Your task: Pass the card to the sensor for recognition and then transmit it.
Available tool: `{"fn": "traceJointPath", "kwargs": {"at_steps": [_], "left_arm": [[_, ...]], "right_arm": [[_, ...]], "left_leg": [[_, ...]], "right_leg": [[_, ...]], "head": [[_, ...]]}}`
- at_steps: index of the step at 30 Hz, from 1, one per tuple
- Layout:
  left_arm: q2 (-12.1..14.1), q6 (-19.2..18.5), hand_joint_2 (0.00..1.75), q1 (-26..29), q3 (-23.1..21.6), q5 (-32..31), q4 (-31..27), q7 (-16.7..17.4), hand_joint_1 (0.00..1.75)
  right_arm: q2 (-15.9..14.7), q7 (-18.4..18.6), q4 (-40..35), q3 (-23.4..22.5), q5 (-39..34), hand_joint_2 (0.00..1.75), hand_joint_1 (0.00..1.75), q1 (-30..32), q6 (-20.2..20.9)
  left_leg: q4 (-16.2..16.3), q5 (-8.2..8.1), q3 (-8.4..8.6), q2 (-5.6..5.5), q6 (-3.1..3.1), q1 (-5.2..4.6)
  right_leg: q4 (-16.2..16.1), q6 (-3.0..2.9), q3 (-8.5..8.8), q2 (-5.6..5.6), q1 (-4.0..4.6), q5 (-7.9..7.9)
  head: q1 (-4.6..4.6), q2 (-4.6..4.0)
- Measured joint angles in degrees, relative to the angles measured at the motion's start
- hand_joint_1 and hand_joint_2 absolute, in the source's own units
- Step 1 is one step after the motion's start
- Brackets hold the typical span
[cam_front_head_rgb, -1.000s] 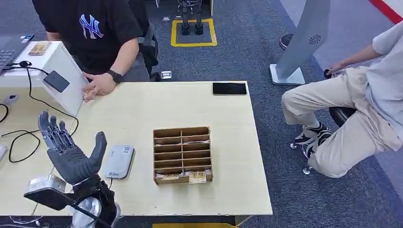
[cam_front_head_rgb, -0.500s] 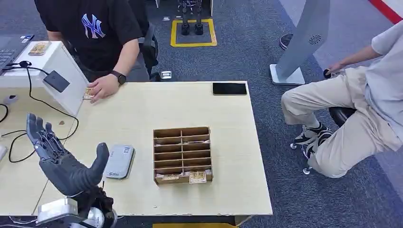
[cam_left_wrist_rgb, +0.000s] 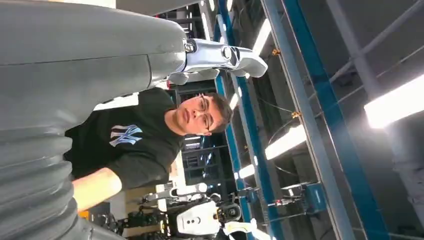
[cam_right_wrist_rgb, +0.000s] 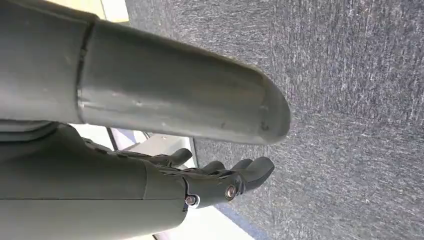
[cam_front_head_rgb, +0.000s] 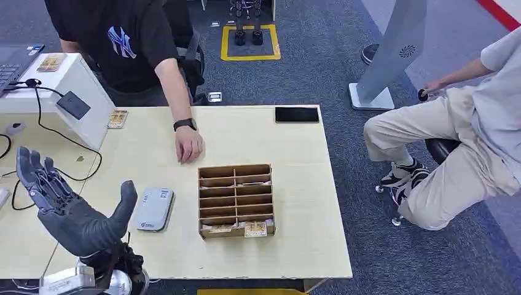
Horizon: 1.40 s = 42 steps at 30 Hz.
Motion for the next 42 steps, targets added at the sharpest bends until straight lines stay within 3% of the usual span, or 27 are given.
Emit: {"fn": "traceJointPath", "kwargs": {"at_steps": [4,5,8,9,15,16,22,23,42], "left_arm": [[0.00,0.00,1.75,0.05,0.00,0.66,-0.13,0.02,0.00],[0.02,0.00,0.00,0.07,0.00,1.56,-0.24,0.02,0.00],[0.02,0.00,0.00,0.13,0.00,3.93,-0.57,0.02,0.00],[0.02,0.00,0.00,0.14,0.00,4.33,-0.72,0.00,0.00],[-0.52,0.00,0.00,0.22,0.00,5.05,-2.27,0.02,0.00],[-0.61,0.00,0.00,0.21,0.00,5.69,-2.34,0.02,0.00],[-1.33,0.00,0.00,0.53,0.02,8.45,-2.36,0.02,0.00],[-1.46,0.00,0.00,0.70,0.02,8.72,-2.43,0.02,0.00],[-2.21,0.00,0.00,1.47,0.22,10.62,-2.62,0.02,0.00]], "right_arm": [[0.00,0.13,0.00,-0.02,0.00,0.00,0.00,0.00,0.00],[0.00,0.17,0.00,-0.02,0.02,0.00,0.00,0.01,0.00],[0.02,0.17,0.00,-0.04,0.33,0.00,0.00,0.02,-0.09],[0.02,0.17,0.00,-0.07,0.39,1.75,0.00,0.02,-0.15],[0.07,0.26,0.02,-0.39,0.29,1.75,0.00,0.02,2.45],[0.07,0.57,0.02,-0.57,-0.46,0.00,0.00,0.00,3.28],[0.07,0.64,-0.17,-1.60,-0.68,0.00,0.00,0.08,2.78],[0.07,0.40,-0.20,-1.60,-0.59,1.75,0.00,0.06,2.77],[0.09,-0.39,-0.22,-1.92,-0.28,1.75,0.00,0.07,4.83]], "left_leg": [[0.00,0.00,0.00,0.00,0.00,0.00],[0.00,0.00,0.00,0.00,0.00,0.00],[0.00,0.00,0.00,0.00,0.00,0.00],[0.00,0.00,0.00,0.00,0.00,0.00],[0.00,0.00,0.00,0.00,0.00,0.00],[0.00,0.00,0.00,0.00,0.00,0.00],[0.00,0.00,0.00,0.01,0.00,0.00],[0.00,0.00,0.00,0.01,0.00,0.00],[0.00,0.00,0.00,0.00,0.00,0.00]], "right_leg": [[0.00,0.00,0.00,0.00,0.00,0.00],[0.00,0.00,0.00,0.00,0.00,0.00],[0.00,0.00,0.00,0.00,0.00,0.00],[0.00,0.00,0.00,0.00,0.00,0.00],[0.00,0.00,0.00,0.00,0.00,0.00],[0.00,0.00,0.00,0.00,0.00,0.00],[0.00,0.00,0.00,0.01,0.00,0.00],[0.00,0.00,0.00,0.01,0.00,0.00],[-0.01,0.00,0.00,0.00,0.00,0.00]], "head": [[-0.02,0.00],[0.00,0.00],[0.00,0.00],[0.00,0.00],[0.00,0.00],[-0.02,0.00],[-0.02,0.00],[0.00,0.00],[-0.02,0.00]]}}
